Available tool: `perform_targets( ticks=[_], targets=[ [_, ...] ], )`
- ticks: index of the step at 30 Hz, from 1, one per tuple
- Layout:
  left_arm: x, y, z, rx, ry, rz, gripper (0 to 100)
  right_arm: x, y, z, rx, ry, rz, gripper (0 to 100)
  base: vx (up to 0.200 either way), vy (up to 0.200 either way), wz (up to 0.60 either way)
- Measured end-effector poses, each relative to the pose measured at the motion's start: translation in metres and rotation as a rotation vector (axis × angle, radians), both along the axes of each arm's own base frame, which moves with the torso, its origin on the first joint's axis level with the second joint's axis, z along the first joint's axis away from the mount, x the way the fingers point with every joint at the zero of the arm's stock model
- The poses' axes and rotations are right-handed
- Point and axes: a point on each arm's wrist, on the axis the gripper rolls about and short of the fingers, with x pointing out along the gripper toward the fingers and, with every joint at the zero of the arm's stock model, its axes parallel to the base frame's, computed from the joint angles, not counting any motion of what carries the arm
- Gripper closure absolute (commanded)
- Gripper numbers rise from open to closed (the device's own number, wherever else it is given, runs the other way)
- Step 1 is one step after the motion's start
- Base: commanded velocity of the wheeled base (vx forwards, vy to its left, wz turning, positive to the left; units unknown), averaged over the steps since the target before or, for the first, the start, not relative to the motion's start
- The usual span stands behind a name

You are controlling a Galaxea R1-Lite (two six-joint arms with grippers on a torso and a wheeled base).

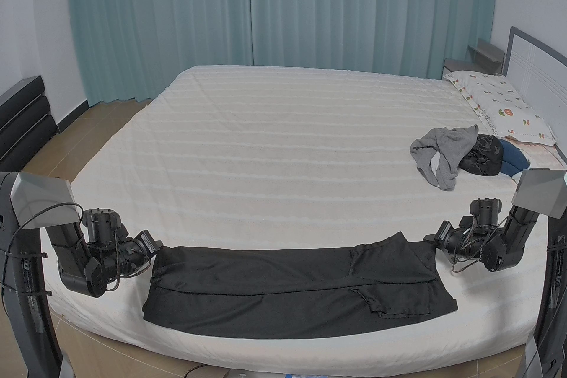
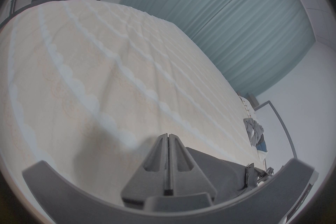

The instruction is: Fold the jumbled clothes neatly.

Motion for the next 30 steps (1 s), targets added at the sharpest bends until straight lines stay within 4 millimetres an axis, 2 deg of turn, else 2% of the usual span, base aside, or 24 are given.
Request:
perform_targets(
  ticks=[10,17,18,20,21,30],
  targets=[
    [0.008,0.011,0.004,-0.036,-0.021,0.061,100,0.001,0.0,0.001,0.0,-0.014,-0.001,100,0.0,0.0,0.0],
    [0.011,0.013,-0.002,-0.033,-0.011,0.069,100,0.001,0.0,0.001,-0.001,-0.029,-0.001,100,0.0,0.0,0.0],
    [0.011,0.013,-0.002,-0.032,-0.011,0.068,0,0.001,0.0,0.0,0.002,-0.027,-0.003,100,0.0,0.0,0.0],
    [0.012,0.013,-0.003,-0.032,-0.009,0.067,0,0.0,0.0,0.0,0.003,-0.025,-0.004,100,0.0,0.0,0.0],
    [0.012,0.013,-0.003,-0.032,-0.009,0.068,0,0.0,0.0,-0.001,0.004,-0.024,-0.005,0,0.0,0.0,0.0],
    [0.008,0.013,-0.005,-0.035,0.004,0.068,0,-0.007,0.002,0.007,0.0,-0.066,-0.004,0,0.0,0.0,0.0]
  ],
)
